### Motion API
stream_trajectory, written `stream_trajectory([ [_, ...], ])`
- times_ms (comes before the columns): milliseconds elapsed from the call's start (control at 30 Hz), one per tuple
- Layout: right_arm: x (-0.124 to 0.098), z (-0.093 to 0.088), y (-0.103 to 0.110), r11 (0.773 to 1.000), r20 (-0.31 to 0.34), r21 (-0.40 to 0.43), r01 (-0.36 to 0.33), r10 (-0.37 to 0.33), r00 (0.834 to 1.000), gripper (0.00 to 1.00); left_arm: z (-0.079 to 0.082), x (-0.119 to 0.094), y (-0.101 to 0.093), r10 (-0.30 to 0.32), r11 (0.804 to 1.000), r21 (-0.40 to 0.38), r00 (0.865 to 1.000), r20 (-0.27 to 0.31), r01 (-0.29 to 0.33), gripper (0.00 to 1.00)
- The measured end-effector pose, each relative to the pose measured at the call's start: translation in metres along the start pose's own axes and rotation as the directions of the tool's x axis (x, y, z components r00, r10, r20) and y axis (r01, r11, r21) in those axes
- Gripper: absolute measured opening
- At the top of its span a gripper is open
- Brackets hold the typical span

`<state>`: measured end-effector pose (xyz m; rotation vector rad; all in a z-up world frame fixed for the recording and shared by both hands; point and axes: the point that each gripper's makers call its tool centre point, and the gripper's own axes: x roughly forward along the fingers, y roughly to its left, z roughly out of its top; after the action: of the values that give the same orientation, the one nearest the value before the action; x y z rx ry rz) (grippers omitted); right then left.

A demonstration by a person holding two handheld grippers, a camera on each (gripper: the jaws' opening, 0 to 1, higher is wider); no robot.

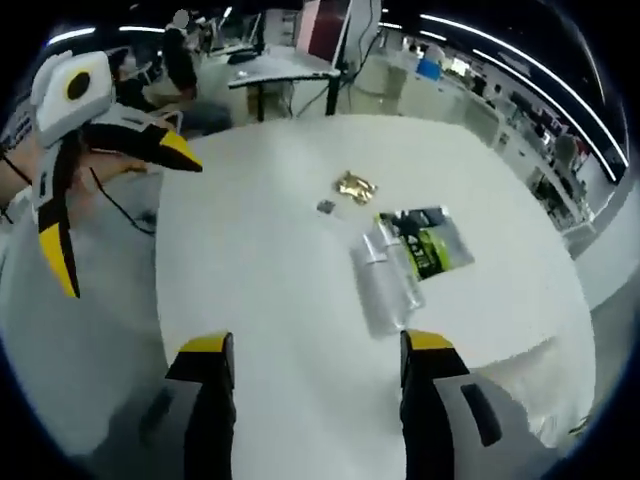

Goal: Arrange the skincare products in the storage area until every visible bottle or jar stands upright without overlapping.

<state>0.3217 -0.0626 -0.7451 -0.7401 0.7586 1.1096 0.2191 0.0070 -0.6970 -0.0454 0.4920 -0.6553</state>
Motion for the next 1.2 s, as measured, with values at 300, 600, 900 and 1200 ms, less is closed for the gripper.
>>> stream_trajectory([
  [300,0.035,0.011,-0.018,0.999,-0.053,-0.022,-0.024,0.023,0.998,0.58,0.001,-0.002,0.006,0.019,1.0,-0.012,1.0,0.01,-0.019,0.78],
  [600,0.059,0.005,-0.038,0.998,-0.127,-0.054,0.014,-0.021,0.992,0.48,0.002,-0.001,0.004,0.018,1.0,-0.023,1.0,0.013,-0.018,0.78],
  [900,0.078,0.004,-0.049,0.998,-0.157,-0.053,0.015,-0.024,0.987,0.43,0.0,0.0,0.003,0.014,1.0,-0.022,1.0,0.001,-0.014,0.78],
  [1200,0.092,-0.001,-0.054,0.997,-0.186,-0.071,-0.007,-0.007,0.983,0.4,-0.001,0.0,0.003,0.011,0.999,-0.039,1.0,0.001,-0.011,0.78],
])
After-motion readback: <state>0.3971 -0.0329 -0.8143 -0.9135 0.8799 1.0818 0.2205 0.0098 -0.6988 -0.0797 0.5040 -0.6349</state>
